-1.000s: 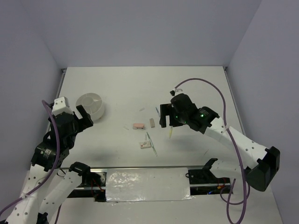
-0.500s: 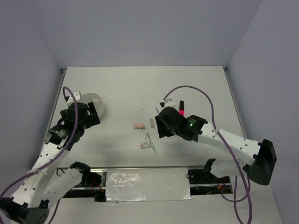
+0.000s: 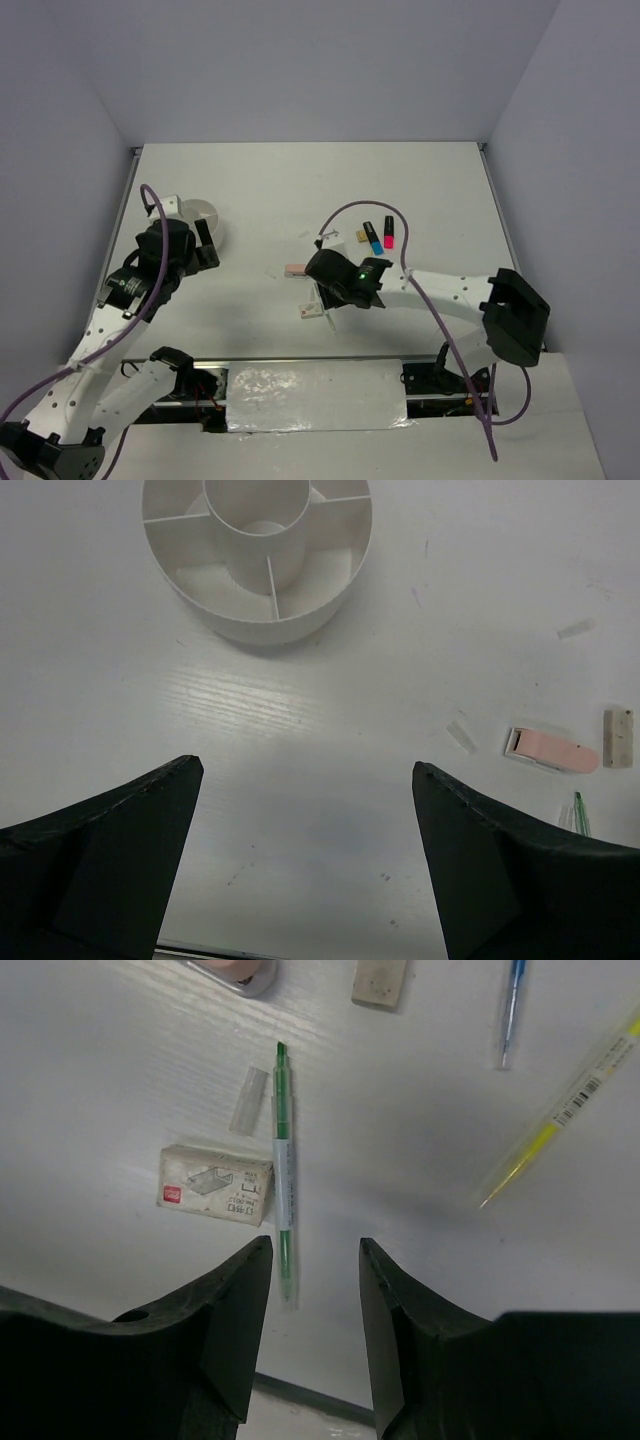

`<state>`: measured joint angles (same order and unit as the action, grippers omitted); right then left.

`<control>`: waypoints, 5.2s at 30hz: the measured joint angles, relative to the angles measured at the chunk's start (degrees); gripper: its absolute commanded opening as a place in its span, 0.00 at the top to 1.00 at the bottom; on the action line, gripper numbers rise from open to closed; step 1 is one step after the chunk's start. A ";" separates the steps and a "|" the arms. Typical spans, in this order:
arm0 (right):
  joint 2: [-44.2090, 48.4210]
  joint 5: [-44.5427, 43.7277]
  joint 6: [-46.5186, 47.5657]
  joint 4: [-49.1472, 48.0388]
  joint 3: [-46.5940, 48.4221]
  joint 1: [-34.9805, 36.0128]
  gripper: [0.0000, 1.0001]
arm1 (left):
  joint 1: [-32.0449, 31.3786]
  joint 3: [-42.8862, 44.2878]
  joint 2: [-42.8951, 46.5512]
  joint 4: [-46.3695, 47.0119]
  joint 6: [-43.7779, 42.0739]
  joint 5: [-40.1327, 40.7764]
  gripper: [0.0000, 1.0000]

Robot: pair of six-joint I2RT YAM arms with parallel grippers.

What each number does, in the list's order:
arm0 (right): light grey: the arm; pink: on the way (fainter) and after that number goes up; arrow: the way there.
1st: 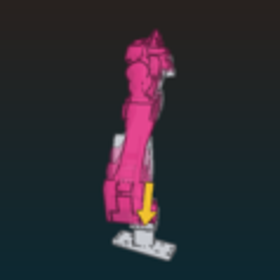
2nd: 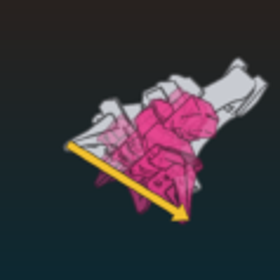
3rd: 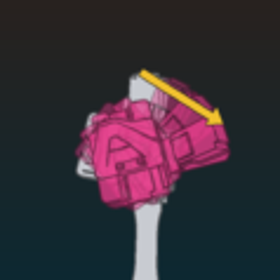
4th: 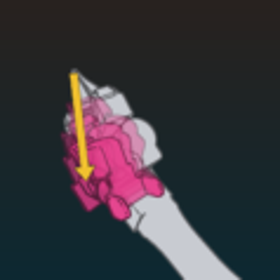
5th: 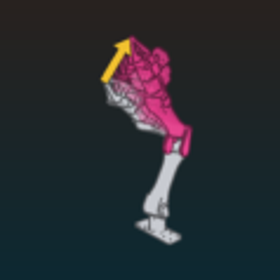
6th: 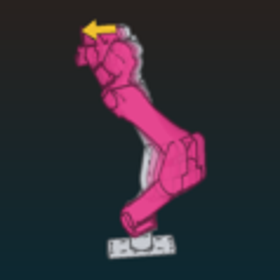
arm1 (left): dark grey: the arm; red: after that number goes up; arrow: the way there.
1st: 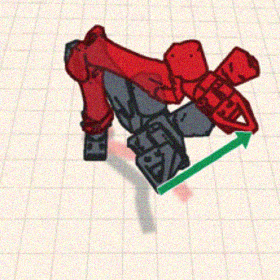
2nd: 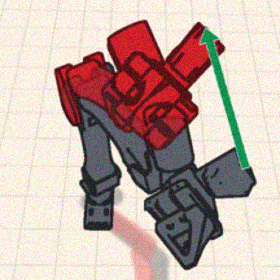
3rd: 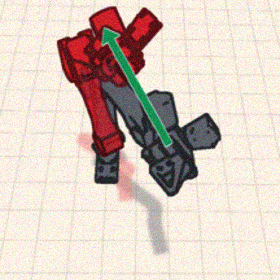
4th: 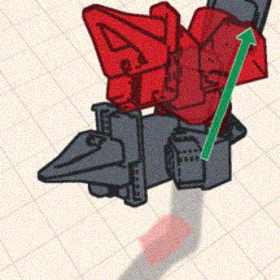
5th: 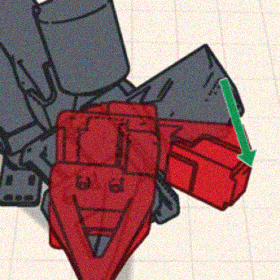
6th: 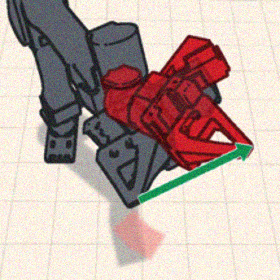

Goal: Sort the stationery into containers
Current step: Pick up the pen from the center of the board, then close the pen cap on the pen.

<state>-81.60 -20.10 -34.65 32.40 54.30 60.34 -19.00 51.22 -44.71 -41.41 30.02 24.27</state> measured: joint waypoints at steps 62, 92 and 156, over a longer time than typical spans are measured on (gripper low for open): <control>-4.55 -2.23 -3.23 -1.84 -6.64 1.38 1.00 | -4.39 1.05 -4.26 1.11 -0.63 -7.30 0.01; 35.91 -12.28 -12.44 28.79 -4.37 1.22 1.00 | -43.39 19.26 -54.66 6.21 30.42 8.98 0.32; 40.24 -9.68 -10.23 25.90 -5.95 1.22 1.00 | -42.49 16.76 -52.54 17.40 31.52 9.09 1.00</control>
<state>-41.36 -29.78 -44.88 58.30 48.36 61.56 -61.49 67.99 -97.25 -24.01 61.54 33.36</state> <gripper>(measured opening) 0.054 0.184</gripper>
